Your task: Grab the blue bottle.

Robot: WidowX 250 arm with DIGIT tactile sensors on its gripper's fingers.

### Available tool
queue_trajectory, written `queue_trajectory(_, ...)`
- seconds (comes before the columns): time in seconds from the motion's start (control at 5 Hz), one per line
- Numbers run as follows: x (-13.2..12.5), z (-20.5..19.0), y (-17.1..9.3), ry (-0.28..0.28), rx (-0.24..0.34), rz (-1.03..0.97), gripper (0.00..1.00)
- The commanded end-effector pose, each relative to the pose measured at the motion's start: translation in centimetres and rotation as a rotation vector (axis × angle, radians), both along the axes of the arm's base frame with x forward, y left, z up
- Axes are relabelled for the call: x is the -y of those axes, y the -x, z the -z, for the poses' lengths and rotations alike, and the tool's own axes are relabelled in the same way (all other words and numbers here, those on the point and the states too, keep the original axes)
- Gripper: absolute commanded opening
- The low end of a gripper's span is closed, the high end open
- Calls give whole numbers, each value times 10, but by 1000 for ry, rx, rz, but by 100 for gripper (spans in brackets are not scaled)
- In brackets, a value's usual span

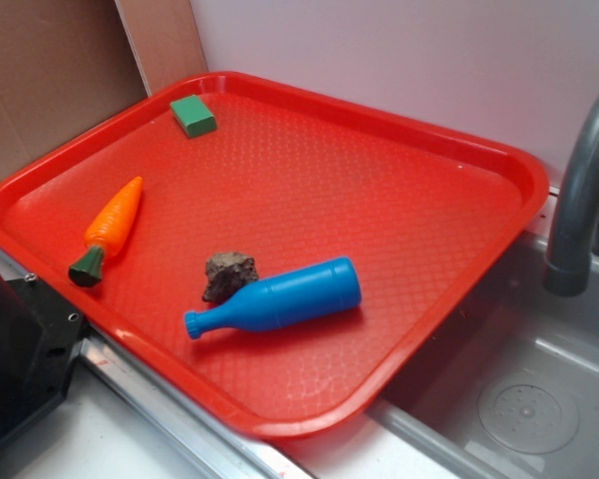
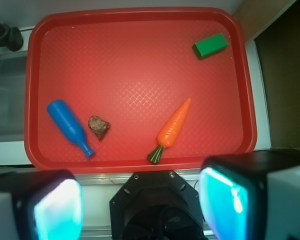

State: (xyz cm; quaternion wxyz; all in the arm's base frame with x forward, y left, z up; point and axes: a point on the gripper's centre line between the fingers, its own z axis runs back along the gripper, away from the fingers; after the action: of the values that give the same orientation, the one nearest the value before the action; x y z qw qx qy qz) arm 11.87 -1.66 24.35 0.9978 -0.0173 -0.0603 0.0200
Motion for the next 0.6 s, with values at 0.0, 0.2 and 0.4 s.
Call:
queue_trajectory(0.0,0,0,0,0,0,0,100)
queue_trajectory(0.2,50,47,-23,-10,5,195,100)
queue_trajectory(0.4,87,85,-35,-43,21,303,100)
